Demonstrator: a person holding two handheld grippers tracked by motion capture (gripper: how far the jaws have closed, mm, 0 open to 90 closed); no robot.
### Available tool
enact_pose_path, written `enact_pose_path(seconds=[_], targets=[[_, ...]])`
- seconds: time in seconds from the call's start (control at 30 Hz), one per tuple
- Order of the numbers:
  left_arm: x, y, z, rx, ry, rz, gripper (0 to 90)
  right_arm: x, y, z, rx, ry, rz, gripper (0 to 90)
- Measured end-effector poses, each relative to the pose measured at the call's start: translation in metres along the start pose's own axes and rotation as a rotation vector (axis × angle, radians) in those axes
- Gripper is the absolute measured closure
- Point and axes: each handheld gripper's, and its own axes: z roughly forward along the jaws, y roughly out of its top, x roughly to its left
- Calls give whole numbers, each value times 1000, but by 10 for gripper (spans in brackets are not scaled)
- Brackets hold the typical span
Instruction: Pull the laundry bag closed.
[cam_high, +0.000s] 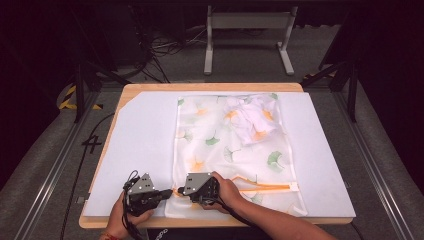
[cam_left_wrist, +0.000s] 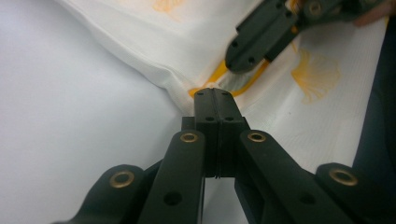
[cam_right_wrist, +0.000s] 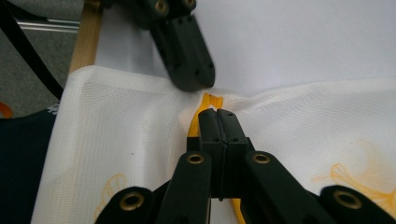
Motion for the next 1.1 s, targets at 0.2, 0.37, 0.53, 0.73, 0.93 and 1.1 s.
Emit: enact_pose_path(seconds=[0.2,0.37,0.53,0.73,0.93,1.1], targets=[[12,11,-2,-57,-11,-18,900,0,1,-2,12,-12,-26,900],[13,29,12,-38,-33,18,900,2,2,-1,18,-17,-34,900],[10,26,29,79,-14,46,900,3,1,-2,11,-14,-43,900],[12,23,27,71,6,54,900,3,-2,-5,-22,-26,-53,900],[13,22,26,72,6,64,900,5,-4,-6,-25,-37,-59,900],[14,22,26,75,1,61,900,4,-7,-8,-28,-39,-57,900]])
